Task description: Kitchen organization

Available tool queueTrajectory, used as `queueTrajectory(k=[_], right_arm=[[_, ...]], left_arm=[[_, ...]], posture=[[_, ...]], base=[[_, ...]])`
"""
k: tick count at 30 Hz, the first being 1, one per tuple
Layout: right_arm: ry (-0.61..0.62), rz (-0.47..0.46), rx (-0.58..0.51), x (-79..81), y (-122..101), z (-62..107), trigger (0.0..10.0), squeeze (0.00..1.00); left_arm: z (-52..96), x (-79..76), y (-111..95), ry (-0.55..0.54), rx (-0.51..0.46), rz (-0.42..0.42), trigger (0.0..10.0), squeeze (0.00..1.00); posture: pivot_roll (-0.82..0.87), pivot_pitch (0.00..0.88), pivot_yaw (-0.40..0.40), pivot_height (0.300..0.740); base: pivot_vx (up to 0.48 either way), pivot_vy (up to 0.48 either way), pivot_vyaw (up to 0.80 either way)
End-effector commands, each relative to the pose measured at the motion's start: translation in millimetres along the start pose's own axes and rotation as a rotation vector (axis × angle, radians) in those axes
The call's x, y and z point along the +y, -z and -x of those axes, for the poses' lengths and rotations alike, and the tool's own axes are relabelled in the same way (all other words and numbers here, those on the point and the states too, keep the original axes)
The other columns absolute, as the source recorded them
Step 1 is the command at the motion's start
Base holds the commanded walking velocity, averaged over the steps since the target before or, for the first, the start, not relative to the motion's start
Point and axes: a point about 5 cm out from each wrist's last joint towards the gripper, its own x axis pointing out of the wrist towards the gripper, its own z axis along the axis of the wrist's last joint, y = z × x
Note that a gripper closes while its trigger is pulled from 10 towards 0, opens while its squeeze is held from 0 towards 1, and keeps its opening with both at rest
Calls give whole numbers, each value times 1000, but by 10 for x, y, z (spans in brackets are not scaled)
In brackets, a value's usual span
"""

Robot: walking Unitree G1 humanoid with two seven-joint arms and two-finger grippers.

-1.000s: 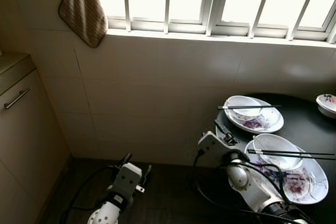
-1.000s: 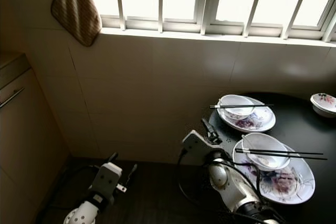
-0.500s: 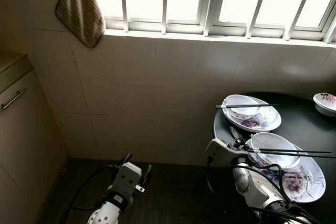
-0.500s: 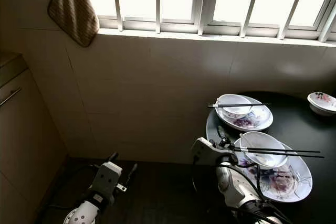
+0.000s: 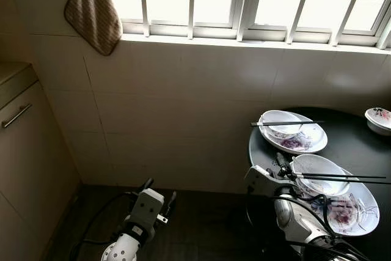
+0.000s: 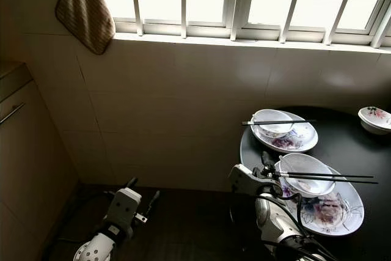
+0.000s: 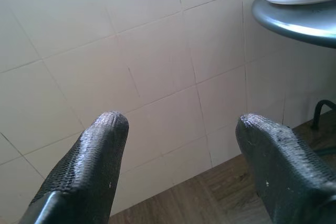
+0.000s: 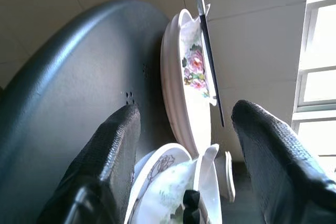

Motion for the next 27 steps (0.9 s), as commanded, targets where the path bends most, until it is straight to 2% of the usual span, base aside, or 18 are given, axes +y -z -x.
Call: queueTrajectory(k=[1, 14, 27], right_arm=[[10, 8, 27, 10, 60, 20, 10000, 0], [57, 27, 15, -60, 14, -2, 10000, 0], [81, 46, 40, -106, 73, -8, 10000, 0]], left_arm=[[-16, 19, -2, -1, -1, 0, 10000, 0], [-53, 21, -10, -5, -6, 8, 10000, 0], [-82, 11, -21, -5, -13, 20, 10000, 0]], posture=[[14, 0, -63, 736], [10, 0, -70, 736], [-1, 0, -74, 736]], base=[[0, 0, 0], [0, 0, 0], [0, 0, 0]])
